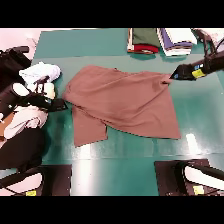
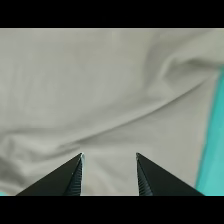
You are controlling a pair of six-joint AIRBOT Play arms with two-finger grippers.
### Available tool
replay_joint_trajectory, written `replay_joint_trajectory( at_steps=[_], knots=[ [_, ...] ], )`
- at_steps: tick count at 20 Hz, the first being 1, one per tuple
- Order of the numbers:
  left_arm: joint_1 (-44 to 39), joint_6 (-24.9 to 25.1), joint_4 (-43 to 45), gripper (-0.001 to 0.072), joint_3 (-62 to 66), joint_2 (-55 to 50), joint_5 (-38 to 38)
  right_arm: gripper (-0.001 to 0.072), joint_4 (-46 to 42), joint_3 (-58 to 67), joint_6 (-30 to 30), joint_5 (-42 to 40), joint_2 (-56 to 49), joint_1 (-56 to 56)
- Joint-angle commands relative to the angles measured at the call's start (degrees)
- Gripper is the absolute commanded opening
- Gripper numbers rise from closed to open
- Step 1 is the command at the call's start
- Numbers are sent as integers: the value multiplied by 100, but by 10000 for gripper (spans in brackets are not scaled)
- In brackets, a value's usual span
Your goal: Fold the shirts.
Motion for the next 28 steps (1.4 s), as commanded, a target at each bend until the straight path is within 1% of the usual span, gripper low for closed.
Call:
replay_joint_trajectory(
  at_steps=[1, 5, 7, 10, 11, 12, 13, 15, 17, 18, 19, 20, 21, 22, 25, 28],
  knots=[
    [39, 498, -811, 540, -446, -225, 380, 382, 236, -608, -42, -188, 376, 175],
    [37, 942, -1620, 540, -444, -450, 511, 382, 236, -767, -33, -295, 575, 291],
    [-111, 968, -1628, 540, -446, -557, 503, 382, 238, -765, 11, -295, 614, 286],
    [-562, 1019, -1589, 529, -435, -662, 516, 382, 219, -765, 68, -267, 616, 284],
    [-599, 1021, -1589, 305, -387, -660, 442, 382, 179, -767, 68, -223, 621, 264],
    [-575, 1023, -1563, 99, -297, -658, 295, 382, 175, -767, 68, -151, 623, 197],
    [-525, 1025, -1486, 34, -177, -649, 116, 382, 175, -767, 68, -31, 623, 83],
    [-391, 1014, -1204, 33, 70, -479, -153, 382, 48, -772, 70, 417, 623, -243],
    [-345, 999, -837, 33, 181, -131, -164, 382, -605, -776, 153, 920, 623, -575],
    [-345, 1001, -717, 33, 192, 44, -195, 382, -940, -846, 205, 1086, 651, -745],
    [-345, 1003, -680, 34, 192, 203, -258, 386, -1086, -1045, 216, 1161, 706, -944],
    [-345, 1003, -682, 33, 190, 313, -334, 392, -1097, -1349, 216, 1165, 767, -1174],
    [-345, 1003, -684, 34, 190, 376, -398, 496, -1093, -1753, 216, 1167, 826, -1434],
    [-345, 1008, -680, 34, 188, 400, -442, 521, -1073, -2214, 214, 1128, 894, -1694],
    [-345, 1003, -691, 34, 190, 398, -422, 521, -960, -3458, 142, 826, 1045, -2326],
    [-345, 1001, -699, 34, 190, 398, -358, 521, -575, -4328, -9, 581, 1073, -2450]
  ],
)
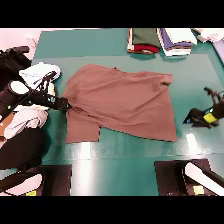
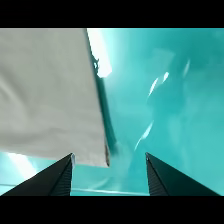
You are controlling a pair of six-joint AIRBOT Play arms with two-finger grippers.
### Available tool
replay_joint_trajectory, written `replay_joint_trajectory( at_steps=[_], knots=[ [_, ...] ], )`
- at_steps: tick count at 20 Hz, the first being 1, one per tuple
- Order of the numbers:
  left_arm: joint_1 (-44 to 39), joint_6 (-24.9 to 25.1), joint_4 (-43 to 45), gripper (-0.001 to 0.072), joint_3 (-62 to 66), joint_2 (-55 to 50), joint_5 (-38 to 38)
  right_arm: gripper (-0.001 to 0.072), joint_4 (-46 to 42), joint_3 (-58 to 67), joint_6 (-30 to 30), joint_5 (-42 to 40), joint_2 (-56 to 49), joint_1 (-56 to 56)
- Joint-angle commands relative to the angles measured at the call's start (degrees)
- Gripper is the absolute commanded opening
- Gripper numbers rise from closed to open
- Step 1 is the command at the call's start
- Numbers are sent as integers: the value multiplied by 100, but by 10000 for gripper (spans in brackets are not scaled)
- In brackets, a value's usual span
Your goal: Fold the shirts.
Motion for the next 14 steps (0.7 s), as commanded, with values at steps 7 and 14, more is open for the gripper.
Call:
replay_joint_trajectory(
  at_steps=[7, 14],
  knots=[
    [2, -63, 7, 34, 11, 37, 46, 426, 772, -1631, -83, -1113, 50, 686],
    [2, -501, 33, 33, 413, 739, 144, 16, 748, -323, -188, -1147, 544, 1856]
  ],
)
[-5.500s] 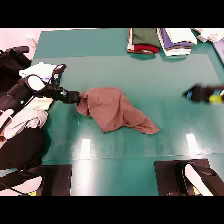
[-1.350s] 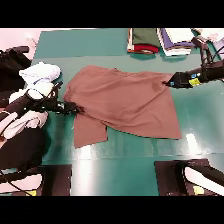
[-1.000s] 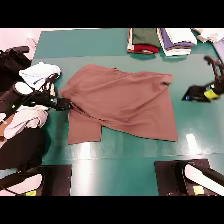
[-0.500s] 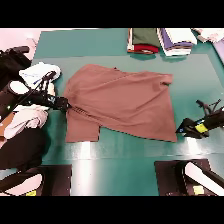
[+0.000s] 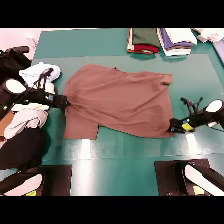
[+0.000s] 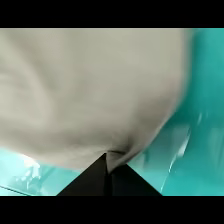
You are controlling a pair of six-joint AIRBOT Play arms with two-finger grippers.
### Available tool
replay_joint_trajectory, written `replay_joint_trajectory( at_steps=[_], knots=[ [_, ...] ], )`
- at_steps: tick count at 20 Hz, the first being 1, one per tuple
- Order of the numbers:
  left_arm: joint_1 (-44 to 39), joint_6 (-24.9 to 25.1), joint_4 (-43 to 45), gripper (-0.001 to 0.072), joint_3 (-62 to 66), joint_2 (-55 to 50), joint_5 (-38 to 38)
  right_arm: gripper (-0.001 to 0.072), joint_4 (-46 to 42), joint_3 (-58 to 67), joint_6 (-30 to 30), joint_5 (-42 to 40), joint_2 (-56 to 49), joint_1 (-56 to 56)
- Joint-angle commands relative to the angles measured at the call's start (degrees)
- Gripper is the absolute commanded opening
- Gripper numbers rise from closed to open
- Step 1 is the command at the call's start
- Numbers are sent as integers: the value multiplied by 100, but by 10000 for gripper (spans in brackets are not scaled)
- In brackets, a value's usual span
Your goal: Fold the shirts.
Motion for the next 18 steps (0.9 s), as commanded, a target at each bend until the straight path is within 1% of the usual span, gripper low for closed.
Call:
replay_joint_trajectory(
  at_steps=[1, 5, 8, 9, 11, 14, 17, 18],
  knots=[
    [2, -352, 33, 33, 490, 699, 142, 16, 31, 1043, -28, -26, 533, 485],
    [2, -699, 52, 33, 2070, 1950, 356, 16, -13, 3344, -26, -223, 1429, 452],
    [2, -767, 52, 33, 3460, 2564, 514, 16, -2, 5023, 11, -339, 1781, 138],
    [2, -772, 52, 33, 3873, 2673, 501, 16, -2, 5490, 15, -284, 1834, -15],
    [2, -970, 57, 32, 4607, 2782, 498, 16, 0, 6367, 17, -46, 1845, -376],
    [2, -1058, 85, 32, 5477, 2787, 455, 15, 2, 7471, 24, 468, 1628, -903],
    [2, -1231, 487, 32, 5729, 2774, 389, 15, 22, 8295, 238, 815, 1235, -975],
    [2, -1373, 748, 32, 5727, 2706, 175, 15, 39, 8428, 240, 925, 1082, -949]
  ],
)
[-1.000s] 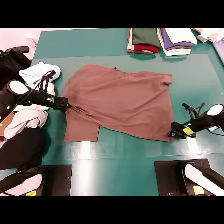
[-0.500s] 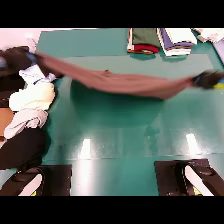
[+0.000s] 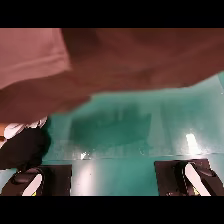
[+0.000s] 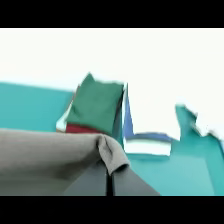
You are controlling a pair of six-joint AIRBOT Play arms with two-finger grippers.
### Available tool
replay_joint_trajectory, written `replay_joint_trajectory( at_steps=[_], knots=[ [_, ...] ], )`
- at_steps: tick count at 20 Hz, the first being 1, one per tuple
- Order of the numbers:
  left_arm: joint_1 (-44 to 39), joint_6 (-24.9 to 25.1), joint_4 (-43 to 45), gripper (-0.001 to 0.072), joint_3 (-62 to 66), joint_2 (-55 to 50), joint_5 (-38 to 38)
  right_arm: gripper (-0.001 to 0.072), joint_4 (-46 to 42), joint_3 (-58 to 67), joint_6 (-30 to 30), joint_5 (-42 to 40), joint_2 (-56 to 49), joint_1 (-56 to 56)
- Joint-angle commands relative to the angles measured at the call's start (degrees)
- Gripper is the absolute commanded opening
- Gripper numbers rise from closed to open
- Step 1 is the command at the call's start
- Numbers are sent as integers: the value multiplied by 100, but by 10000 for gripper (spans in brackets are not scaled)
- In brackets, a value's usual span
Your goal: Fold the shirts.
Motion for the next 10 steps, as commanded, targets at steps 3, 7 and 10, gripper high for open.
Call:
replay_joint_trajectory(
  at_steps=[3, 7, 10],
  knots=[
    [2, -498, 1147, 32, 210, -643, -1366, 15, -13, 310, 205, 568, -682, 181],
    [2, -479, 1095, 33, -671, -1996, -2164, 15, -302, -1097, 205, 588, -1425, 776],
    [0, -328, 1078, 33, -1711, -3117, -1950, 14, -793, -2103, 199, 396, -2184, 1172]
  ],
)
